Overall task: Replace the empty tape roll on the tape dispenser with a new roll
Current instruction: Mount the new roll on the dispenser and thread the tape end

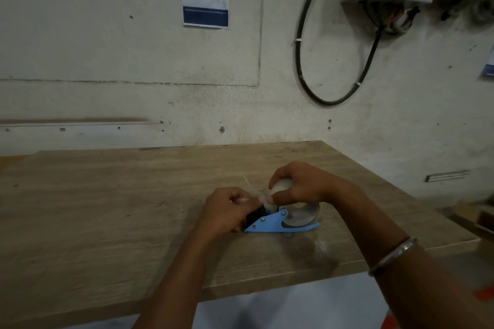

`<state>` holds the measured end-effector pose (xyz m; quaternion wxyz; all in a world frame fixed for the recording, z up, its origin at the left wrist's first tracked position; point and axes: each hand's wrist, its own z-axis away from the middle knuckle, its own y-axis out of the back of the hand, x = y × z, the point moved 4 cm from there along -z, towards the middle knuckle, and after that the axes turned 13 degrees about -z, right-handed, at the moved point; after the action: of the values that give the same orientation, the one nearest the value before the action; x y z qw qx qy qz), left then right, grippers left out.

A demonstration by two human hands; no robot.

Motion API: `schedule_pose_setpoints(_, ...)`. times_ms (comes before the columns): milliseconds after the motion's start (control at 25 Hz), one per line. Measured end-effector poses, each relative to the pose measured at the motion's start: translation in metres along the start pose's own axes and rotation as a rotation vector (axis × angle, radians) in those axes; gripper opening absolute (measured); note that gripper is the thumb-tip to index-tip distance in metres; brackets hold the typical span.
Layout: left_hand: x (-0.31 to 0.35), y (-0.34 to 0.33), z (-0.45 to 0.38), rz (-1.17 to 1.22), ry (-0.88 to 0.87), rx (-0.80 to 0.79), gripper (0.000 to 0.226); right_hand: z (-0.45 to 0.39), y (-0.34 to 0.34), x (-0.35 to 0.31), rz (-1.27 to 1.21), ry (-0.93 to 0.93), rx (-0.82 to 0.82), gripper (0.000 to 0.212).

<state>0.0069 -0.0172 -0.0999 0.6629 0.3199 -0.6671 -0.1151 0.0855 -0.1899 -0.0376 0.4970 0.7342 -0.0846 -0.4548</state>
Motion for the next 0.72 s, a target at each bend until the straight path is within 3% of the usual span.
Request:
schedule_pose_setpoints(160,-0.008,0.001,-0.003,-0.045,-0.05,0.047,0.002,-0.002,0.0,-0.001,0.009,-0.035,0.003,0.041)
schedule_pose_setpoints(400,-0.017,-0.001,-0.01,0.118,0.157,0.048,0.007,0.002,0.001,-0.001,-0.004,0.013,0.004,0.041)
schedule_pose_setpoints(520,-0.021,-0.004,-0.011,0.207,0.219,0.043,0.008,0.015,0.006,0.008,-0.195,0.069,0.072,0.035)
schedule_pose_setpoints(720,-0.019,-0.003,-0.011,0.293,0.262,0.037,0.014,0.034,-0.001,0.037,-0.727,0.072,0.233,0.03)
